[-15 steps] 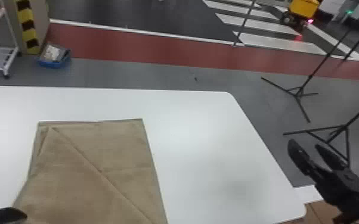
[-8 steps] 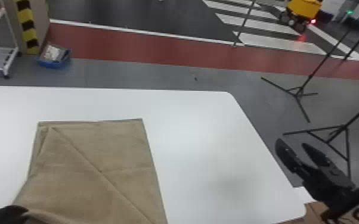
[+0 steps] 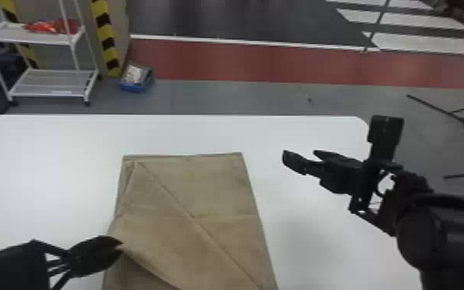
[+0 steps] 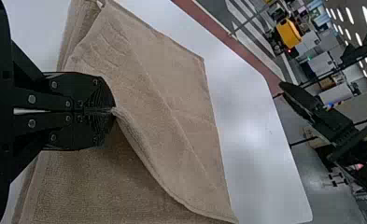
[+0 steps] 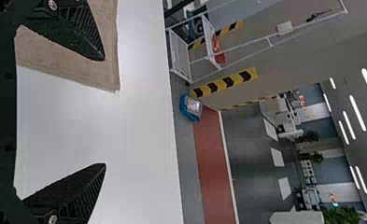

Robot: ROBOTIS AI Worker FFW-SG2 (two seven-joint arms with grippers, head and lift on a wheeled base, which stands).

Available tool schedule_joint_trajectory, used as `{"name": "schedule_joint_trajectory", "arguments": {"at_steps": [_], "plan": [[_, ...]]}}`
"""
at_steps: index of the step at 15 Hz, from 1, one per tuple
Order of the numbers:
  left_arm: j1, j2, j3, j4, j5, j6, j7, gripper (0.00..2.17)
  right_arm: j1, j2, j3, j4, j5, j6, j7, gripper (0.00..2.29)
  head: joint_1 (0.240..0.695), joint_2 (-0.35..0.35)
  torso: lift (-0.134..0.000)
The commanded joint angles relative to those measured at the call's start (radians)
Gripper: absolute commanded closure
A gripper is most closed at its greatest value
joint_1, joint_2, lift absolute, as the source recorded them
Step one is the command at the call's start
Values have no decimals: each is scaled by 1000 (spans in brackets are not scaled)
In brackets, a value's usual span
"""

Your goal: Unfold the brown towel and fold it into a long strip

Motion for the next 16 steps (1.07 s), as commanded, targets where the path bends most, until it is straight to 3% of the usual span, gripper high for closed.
{"name": "schedule_joint_trajectory", "arguments": {"at_steps": [1, 4, 7, 13, 16], "plan": [[3, 2, -3, 11, 4, 0, 0, 1625, -173, 20, 107, 220, 63, -8, -1, 70, 695, -52, -126], [-5, 16, -14, 36, 3, 0, 0, 1625, -343, 75, 184, 468, 142, -45, 1, 73, 695, 13, -126], [-34, 34, -49, 72, 4, -3, 2, 1625, -444, 79, 214, 649, 201, -54, 17, 80, 695, 63, -126], [-96, 60, -104, 129, 13, -3, 3, 1625, -501, 79, 248, 781, 224, -30, 76, 181, 695, 55, -126], [-113, 68, -119, 149, 13, -3, 3, 1625, -536, 79, 285, 812, 265, 72, 86, 221, 695, 60, -126]]}}
